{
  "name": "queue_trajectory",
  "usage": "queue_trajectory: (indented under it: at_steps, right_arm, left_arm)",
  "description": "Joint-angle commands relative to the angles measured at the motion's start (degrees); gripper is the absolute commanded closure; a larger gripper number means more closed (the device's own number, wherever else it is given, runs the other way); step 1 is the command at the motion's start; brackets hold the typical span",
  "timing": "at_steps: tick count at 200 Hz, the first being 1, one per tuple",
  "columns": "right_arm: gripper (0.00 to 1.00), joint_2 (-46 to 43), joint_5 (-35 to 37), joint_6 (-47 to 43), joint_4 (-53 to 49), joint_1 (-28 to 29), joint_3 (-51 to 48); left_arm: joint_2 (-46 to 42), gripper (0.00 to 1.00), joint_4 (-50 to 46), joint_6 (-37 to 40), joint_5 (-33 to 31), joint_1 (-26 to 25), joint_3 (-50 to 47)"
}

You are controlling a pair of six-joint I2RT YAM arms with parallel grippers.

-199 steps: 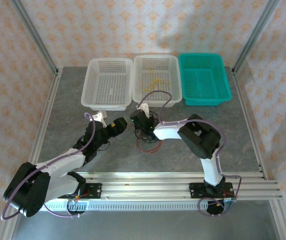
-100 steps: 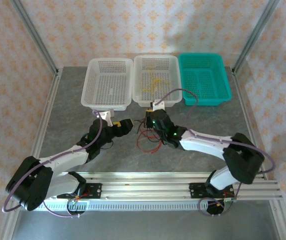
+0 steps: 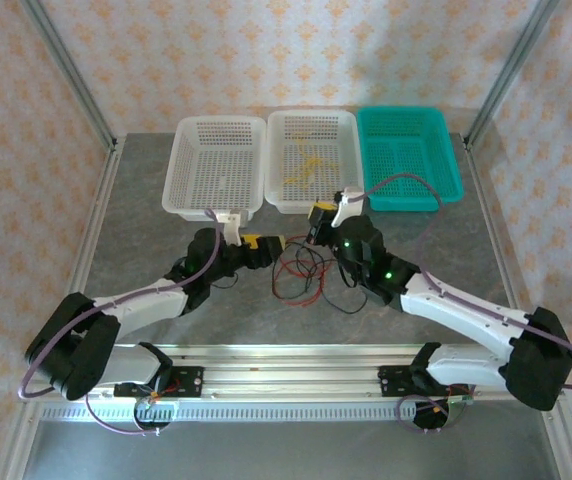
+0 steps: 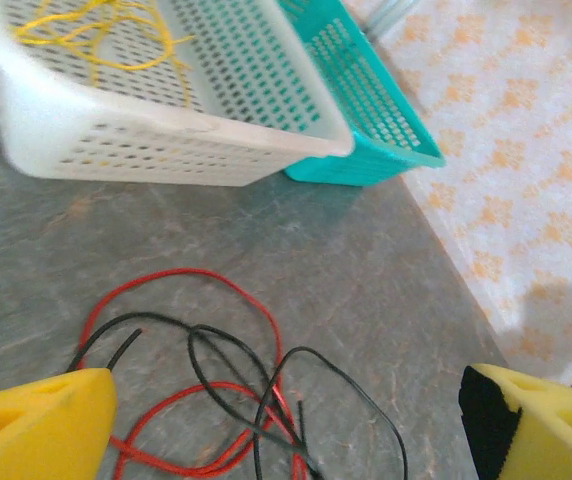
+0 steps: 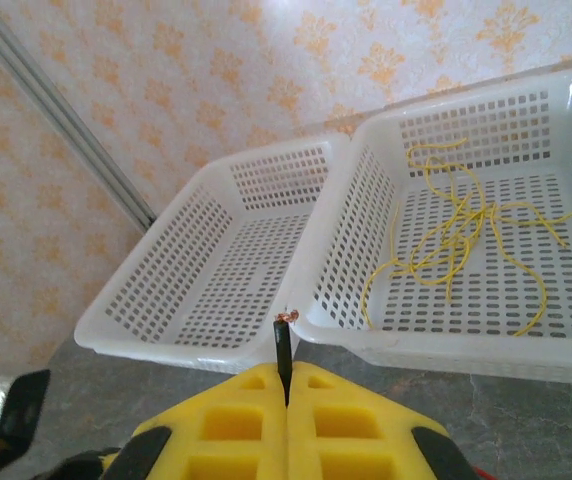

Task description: Untangle the cables

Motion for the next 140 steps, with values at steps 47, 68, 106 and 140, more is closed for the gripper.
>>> queue_trajectory:
  at_steps: [47,68,106,140]
  right_arm:
    - [1.00,0.0,5.5,9.2,-9.2,-1.1,10.0]
    - [1.00,-0.7,5.8,10.9,-9.5,-1.3,10.9]
    - [1.00,-2.9,6.8,13.0,-11.6,-1.9,13.7]
    - [1.00,-4.2,9.8,13.0,-14.6,-2.1,16.1]
  left_arm:
    - [4.9,0.10,1.5,7.7,1.8,-6.6,8.2]
    - [7.2,0.11,1.9,8.4,-0.7,-7.7,9.5]
    - [10.9,0.14,4.0,7.9,-1.8,-8.5,11.2]
    - [11.9,0.14,4.0,8.5,-2.5,-9.3,11.1]
